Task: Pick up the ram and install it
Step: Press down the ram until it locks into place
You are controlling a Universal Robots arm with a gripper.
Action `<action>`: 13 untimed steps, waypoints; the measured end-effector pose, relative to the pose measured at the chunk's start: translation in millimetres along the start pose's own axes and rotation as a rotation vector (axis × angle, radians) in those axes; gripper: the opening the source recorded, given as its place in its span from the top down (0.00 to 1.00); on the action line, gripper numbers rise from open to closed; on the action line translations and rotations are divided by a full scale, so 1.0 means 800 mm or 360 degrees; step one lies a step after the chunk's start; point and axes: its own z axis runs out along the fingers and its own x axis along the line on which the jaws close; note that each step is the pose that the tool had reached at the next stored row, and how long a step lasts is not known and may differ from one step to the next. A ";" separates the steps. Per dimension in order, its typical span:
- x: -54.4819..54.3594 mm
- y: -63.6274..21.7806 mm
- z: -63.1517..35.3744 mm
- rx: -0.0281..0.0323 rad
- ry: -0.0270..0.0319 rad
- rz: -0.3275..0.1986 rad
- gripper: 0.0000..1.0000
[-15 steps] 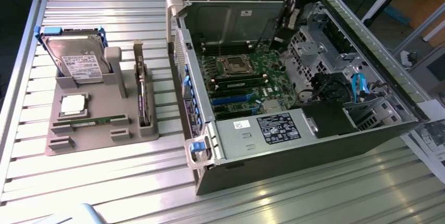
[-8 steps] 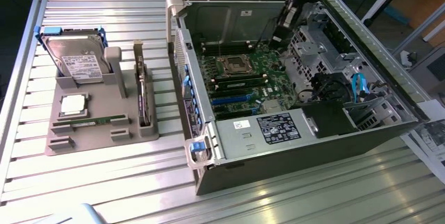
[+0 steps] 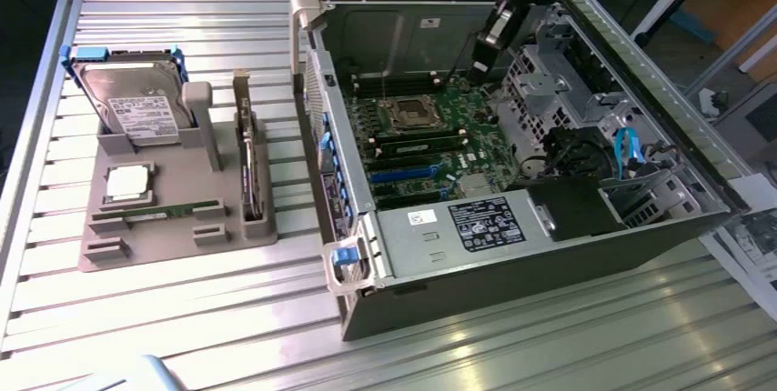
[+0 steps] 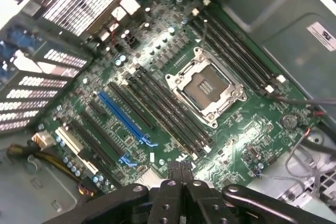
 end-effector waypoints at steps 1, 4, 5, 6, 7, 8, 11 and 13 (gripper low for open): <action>0.000 0.000 0.000 -0.00020 -0.00002 0.0028 0.89; 0.000 0.000 0.000 -0.00140 -0.00012 0.0195 0.89; 0.000 0.000 0.001 -0.00203 -0.00017 0.0280 0.89; 0.000 0.000 0.001 -0.00256 -0.00022 0.0354 0.89; 0.000 0.000 0.001 -0.00295 -0.00025 0.0407 0.89; 0.000 0.000 0.001 -0.00352 -0.00029 0.0486 0.89; 0.000 0.000 0.001 -0.00447 -0.00036 0.0619 0.89; 0.000 0.000 0.001 -0.00501 -0.00042 0.0694 0.89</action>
